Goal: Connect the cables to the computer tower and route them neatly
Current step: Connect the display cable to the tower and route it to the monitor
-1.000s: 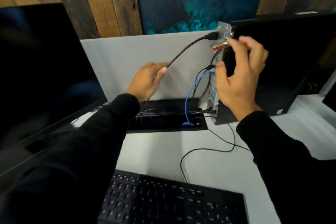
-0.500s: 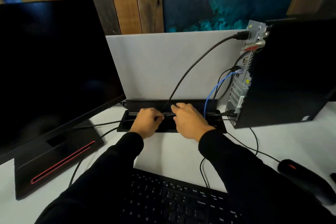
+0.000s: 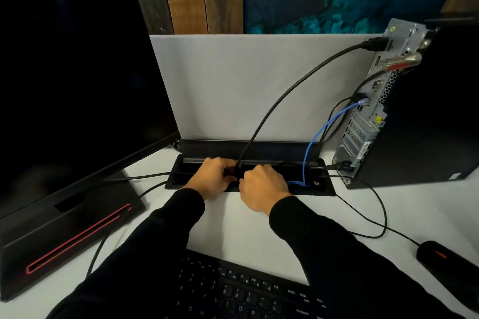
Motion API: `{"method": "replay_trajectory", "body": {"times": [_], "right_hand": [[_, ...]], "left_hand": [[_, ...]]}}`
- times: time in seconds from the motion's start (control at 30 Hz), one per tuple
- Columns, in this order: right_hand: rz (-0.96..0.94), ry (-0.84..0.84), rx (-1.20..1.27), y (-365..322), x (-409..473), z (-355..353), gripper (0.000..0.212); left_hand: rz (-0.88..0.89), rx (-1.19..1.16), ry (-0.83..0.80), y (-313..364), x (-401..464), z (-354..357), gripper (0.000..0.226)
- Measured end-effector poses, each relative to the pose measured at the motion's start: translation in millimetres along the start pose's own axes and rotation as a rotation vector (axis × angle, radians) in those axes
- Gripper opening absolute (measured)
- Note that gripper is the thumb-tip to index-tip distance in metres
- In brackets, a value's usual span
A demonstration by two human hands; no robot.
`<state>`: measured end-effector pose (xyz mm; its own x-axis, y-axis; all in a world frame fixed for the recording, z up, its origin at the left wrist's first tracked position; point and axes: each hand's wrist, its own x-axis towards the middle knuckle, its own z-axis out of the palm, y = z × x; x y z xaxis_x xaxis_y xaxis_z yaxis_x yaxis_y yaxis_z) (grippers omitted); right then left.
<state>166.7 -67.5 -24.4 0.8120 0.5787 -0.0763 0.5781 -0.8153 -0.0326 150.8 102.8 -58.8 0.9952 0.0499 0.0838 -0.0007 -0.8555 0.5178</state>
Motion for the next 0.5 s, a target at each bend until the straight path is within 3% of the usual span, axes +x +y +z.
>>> {"method": "replay_trajectory", "body": {"times": [0.2, 0.5], "right_hand": [[0.022, -0.049, 0.133, 17.3, 5.0, 10.4, 0.034], [-0.034, 0.035, 0.381, 55.7, 2.8, 7.9, 0.029]], "left_hand": [[-0.029, 0.003, -0.093, 6.6, 12.1, -10.8, 0.011], [-0.013, -0.16, -0.22, 2.7, 9.8, -10.9, 0.023]]}}
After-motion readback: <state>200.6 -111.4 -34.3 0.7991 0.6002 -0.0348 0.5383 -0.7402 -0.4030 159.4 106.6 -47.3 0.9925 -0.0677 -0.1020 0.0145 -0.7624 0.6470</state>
